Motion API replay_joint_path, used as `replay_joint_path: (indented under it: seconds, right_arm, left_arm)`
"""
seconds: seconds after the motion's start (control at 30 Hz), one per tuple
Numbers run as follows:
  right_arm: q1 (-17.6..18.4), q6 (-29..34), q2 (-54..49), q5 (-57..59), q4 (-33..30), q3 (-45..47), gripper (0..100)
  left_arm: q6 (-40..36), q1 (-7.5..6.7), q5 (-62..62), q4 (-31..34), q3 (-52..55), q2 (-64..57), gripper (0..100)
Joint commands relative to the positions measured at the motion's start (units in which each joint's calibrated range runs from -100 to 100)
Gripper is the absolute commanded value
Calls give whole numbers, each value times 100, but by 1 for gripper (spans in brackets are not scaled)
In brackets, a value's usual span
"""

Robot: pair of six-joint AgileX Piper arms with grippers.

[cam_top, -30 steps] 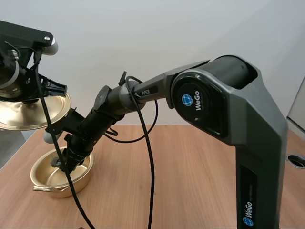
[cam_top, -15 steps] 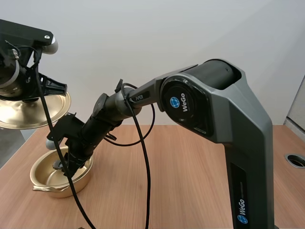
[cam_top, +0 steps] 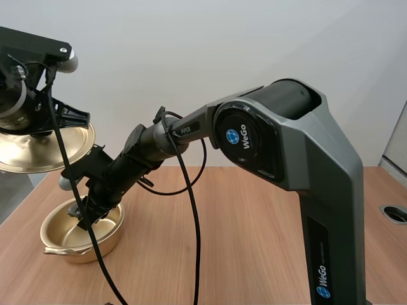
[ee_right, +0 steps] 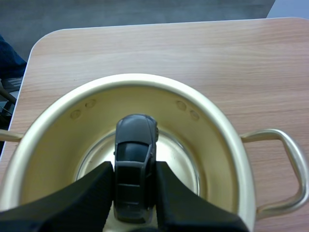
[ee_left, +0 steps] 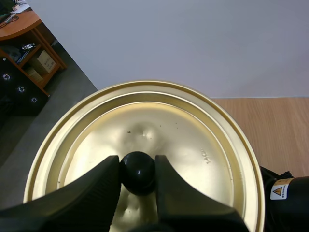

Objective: Open the pot, put the car inside, and close it

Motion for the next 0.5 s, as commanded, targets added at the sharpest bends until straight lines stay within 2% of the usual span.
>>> replay_joint_path:
  seconds: [0.0, 0.23, 0.3, 0.33, 0.47]
  right_arm:
    - [5, -6, 9, 65, 3, -5, 15]
    - [5, -6, 9, 341, 3, -5, 80]
    - [5, -6, 9, 312, 3, -5, 94]
    - [5, -6, -3, 312, 3, -5, 97]
    - [5, -16, -3, 159, 3, -5, 97]
  left_arm:
    - [-6, 3, 7, 8, -1, 1, 0]
    - [-6, 3, 7, 8, -1, 1, 0]
    - [-6, 3, 7, 8, -1, 1, 0]
    - [-6, 3, 25, 8, -1, 1, 0]
    - [-6, 3, 58, 8, -1, 1, 0]
